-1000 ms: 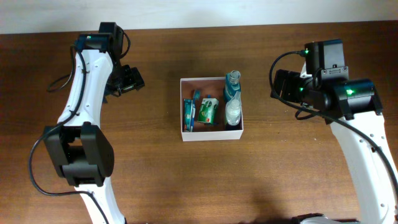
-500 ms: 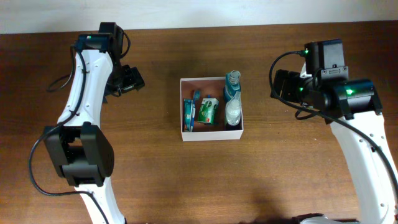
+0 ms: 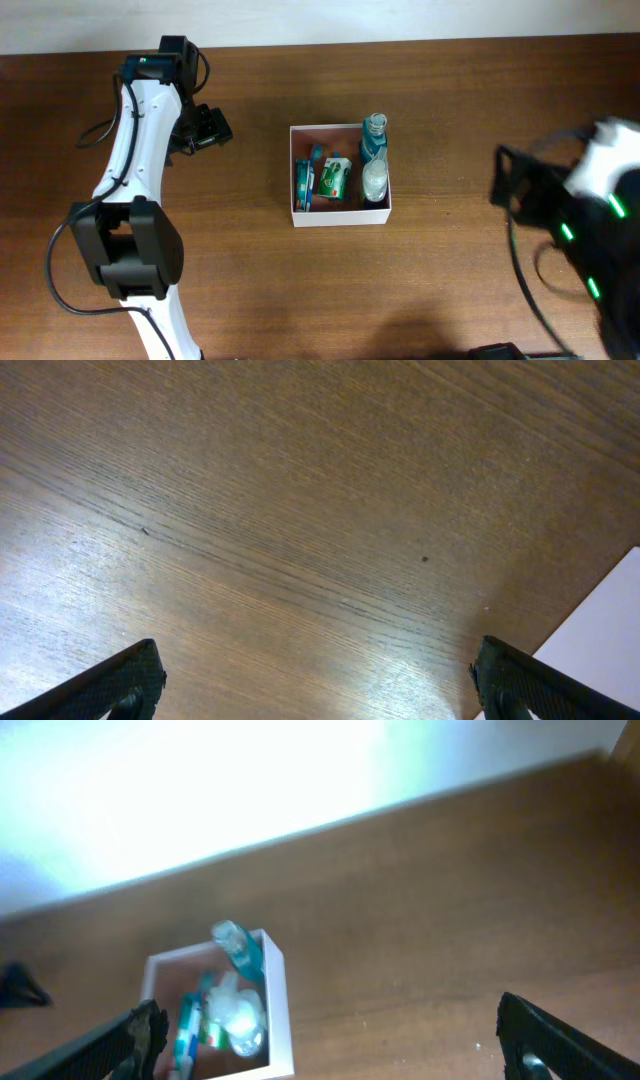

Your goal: Pack container

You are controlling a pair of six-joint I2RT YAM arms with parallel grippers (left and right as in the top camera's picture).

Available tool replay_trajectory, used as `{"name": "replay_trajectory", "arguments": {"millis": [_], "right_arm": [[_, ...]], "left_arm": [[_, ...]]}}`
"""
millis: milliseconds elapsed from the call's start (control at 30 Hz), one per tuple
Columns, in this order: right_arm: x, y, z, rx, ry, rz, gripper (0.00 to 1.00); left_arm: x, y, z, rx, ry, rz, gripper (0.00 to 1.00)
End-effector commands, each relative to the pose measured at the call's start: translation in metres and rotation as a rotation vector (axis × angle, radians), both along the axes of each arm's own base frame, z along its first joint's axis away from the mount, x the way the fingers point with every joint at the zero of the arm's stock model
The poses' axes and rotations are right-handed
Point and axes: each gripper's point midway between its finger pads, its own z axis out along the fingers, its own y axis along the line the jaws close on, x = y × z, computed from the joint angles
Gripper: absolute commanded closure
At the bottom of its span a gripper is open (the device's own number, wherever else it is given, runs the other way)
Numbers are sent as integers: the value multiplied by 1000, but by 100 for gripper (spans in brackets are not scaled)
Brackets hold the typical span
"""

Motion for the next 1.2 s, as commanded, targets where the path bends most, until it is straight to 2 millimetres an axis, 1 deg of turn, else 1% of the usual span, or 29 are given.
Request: {"name": "replay_trajectory", "arguments": {"millis": [0,67,100,167,233,267,300,333,400,433,467,500,533,567,600,633,667,700,767,833,933,967,1033,1100,1133,1167], "right_arm": [[-45,-12,29,-13,-144,-28,2],[-65,-14,35,-9,-190,-32,2],[-83,-18,39,-6,-227,-40,2],[-110,-23,37,-20,-260,-55,2],[-128,-26,31,-32,-272,-70,1],[-137,-28,25,-42,-274,-83,2],[-140,-29,21,-51,-275,-87,2],[-146,-31,11,-54,-276,-101,2],[-149,-32,-7,-57,-263,-111,2],[-148,-32,-22,-59,-242,-117,2],[-145,-33,-38,-61,-220,-122,2],[-142,-33,-49,-61,-205,-124,2],[-133,-33,-66,-62,-195,-124,2],[-127,-33,-73,-62,-198,-123,2],[-109,-33,-85,-60,-220,-124,2],[-102,-32,-89,-59,-231,-122,2],[-87,-30,-97,-54,-258,-112,2],[-80,-29,-101,-51,-272,-106,2],[-57,-23,-118,-38,-316,-75,2],[-43,-18,-129,-28,-359,-45,2],[-28,-11,-145,-13,-436,-10,2],[-18,-10,-154,-12,-463,-3,2],[-9,-9,-162,-12,-496,-1,2],[-5,-10,-167,-13,-512,-5,1],[0,-11,-177,-14,-514,-13,2],[1,-12,-180,-14,-512,-14,2]], "left_arm": [[2,2,15,9,-40,-1,0],[2,2,15,9,-40,-1,1],[2,2,15,9,-40,-1,1],[2,2,15,9,-40,-1,1],[2,2,15,9,-40,-1,1],[2,2,15,9,-40,-1,0],[2,2,15,9,-40,-1,1],[2,2,15,9,-40,-1,1],[2,2,15,9,-40,-1,1],[2,2,15,9,-40,-1,1],[2,2,15,9,-40,-1,1],[2,2,15,9,-40,-1,0],[2,2,15,9,-40,-1,1],[2,2,15,9,-40,-1,1],[2,2,15,9,-40,-1,1],[2,2,15,9,-40,-1,1],[2,2,15,9,-40,-1,0],[2,2,15,9,-40,-1,1],[2,2,15,9,-40,-1,1],[2,2,15,9,-40,-1,1],[2,2,15,9,-40,-1,1],[2,2,15,9,-40,-1,1],[2,2,15,9,-40,-1,1],[2,2,15,9,-40,-1,0],[2,2,15,9,-40,-1,1],[2,2,15,9,-40,-1,1]]}}
